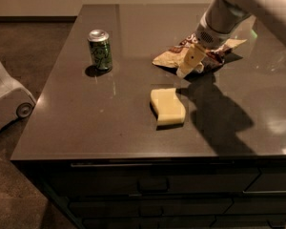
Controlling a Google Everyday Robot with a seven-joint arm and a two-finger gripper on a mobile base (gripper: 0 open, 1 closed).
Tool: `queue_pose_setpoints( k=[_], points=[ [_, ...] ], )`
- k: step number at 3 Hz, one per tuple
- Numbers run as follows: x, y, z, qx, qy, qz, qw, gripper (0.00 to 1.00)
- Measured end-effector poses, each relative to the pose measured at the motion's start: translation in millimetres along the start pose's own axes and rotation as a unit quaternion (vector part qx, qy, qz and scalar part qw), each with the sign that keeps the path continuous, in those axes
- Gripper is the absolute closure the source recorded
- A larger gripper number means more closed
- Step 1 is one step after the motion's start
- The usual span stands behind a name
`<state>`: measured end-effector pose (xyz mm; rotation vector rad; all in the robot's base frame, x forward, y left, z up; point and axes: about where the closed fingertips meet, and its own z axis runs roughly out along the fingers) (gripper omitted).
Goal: Pick brown chip bag
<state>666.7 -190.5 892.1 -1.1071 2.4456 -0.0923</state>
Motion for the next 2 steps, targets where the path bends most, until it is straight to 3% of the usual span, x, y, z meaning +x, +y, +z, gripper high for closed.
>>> queue_pose_setpoints(
  k=[1, 2],
  points=[
    [-4.2, -3.6, 18.9, -0.014, 0.007, -0.009, 0.9998, 0.0],
    [-5.1, -7.6, 28.4, -0.024, 0.01, -0.009, 0.9996, 0.18]
  ],
)
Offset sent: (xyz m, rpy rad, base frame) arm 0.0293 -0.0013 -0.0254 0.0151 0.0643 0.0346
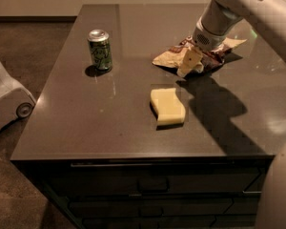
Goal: Pick brown chip bag
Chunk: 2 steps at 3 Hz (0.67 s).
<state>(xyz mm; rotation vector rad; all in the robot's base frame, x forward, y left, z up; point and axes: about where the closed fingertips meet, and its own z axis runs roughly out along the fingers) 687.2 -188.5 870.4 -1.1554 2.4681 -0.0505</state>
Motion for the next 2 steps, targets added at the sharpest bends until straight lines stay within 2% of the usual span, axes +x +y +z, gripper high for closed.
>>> queue_pose_setpoints(
  k=[2],
  points=[
    [-13, -7, -14, -0.005, -0.017, -0.01, 0.9998, 0.65]
  ],
)
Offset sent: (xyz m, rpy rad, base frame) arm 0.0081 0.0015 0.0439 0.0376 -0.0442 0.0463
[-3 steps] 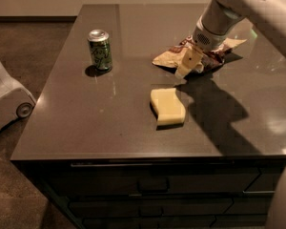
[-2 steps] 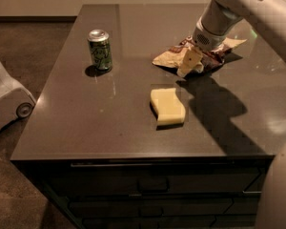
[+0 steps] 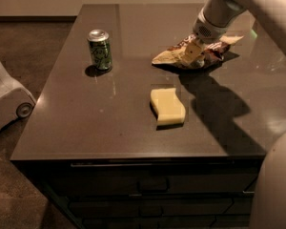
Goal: Pick brown chip bag
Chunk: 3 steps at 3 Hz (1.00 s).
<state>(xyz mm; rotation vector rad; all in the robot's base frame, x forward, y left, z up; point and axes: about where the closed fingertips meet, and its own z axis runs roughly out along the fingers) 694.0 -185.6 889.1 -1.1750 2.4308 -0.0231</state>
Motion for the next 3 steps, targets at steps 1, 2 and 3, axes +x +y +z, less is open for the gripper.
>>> queue_pose_setpoints(
  k=[1, 2, 3],
  points=[
    [-16, -1, -20, 0.001, -0.02, -0.015, 0.9997, 0.87],
    [-40, 1, -46, 0.004, -0.048, -0.04, 0.998, 1.0],
    [-71, 7, -79, 0.009, -0.086, -0.074, 0.9935, 1.0]
  ],
)
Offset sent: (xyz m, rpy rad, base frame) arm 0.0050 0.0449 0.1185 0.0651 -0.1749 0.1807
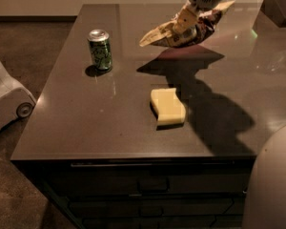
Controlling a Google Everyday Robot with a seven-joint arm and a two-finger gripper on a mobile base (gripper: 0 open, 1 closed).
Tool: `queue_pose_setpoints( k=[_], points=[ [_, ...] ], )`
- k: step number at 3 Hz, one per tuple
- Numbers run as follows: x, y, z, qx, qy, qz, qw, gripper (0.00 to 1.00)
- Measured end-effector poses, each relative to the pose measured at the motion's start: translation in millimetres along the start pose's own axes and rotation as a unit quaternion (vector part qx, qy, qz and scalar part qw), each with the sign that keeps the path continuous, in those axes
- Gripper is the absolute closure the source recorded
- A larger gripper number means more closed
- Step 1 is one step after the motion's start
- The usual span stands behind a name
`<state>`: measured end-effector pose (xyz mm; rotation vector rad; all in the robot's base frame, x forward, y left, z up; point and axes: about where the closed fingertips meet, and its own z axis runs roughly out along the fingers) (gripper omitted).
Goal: Pick brown chip bag
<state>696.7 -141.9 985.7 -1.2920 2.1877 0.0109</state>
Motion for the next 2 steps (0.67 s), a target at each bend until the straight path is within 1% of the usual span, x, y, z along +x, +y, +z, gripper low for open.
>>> queue_pose_setpoints(
  k=[1, 2],
  points=[
    [-29.8, 2.1, -29.8, 0.005, -0.035, -0.028, 0.999, 1.0],
    [-32.6, 0.9, -32.8, 0.007, -0.039, -0.029, 0.9988, 1.0]
  ],
)
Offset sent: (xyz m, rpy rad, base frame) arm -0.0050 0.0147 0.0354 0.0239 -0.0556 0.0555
